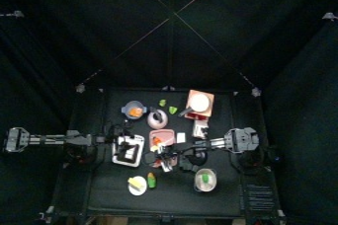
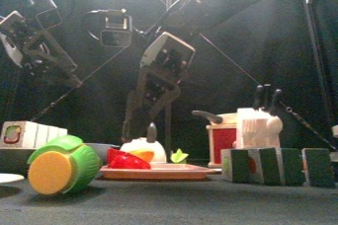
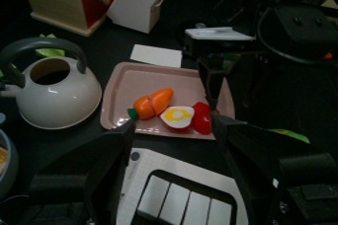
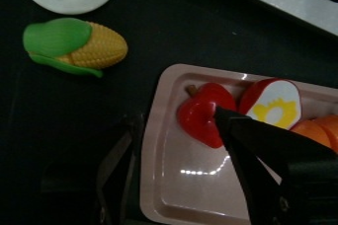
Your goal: Grab apple half
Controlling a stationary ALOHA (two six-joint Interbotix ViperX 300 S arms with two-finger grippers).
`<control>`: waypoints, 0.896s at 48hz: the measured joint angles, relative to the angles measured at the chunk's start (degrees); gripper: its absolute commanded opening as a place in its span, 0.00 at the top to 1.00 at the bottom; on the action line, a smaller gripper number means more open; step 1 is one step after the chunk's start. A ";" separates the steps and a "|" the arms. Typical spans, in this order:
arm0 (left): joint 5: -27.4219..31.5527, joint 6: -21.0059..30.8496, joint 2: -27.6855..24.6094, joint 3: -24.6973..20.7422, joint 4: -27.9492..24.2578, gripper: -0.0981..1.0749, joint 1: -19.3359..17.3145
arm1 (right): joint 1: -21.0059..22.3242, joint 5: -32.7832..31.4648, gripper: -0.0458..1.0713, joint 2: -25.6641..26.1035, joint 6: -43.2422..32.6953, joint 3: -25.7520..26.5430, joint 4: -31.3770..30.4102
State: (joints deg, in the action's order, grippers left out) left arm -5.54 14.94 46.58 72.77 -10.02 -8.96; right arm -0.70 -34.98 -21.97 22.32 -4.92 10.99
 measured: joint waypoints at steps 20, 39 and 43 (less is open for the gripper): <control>0.00 0.09 0.09 0.09 -0.09 0.10 -0.26 | 0.09 -1.49 0.13 -2.64 0.53 2.37 -4.39; 0.00 0.00 0.09 0.09 -0.09 0.10 -0.26 | 0.18 -1.76 0.13 -4.57 0.62 2.37 -7.56; 0.00 0.09 0.09 0.09 -0.09 0.10 -0.35 | 0.18 -1.67 0.13 -4.75 0.53 2.37 -7.56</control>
State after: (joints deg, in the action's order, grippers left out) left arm -5.54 15.03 46.67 72.86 -10.11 -9.32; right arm -0.53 -36.65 -26.72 22.85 -2.55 3.43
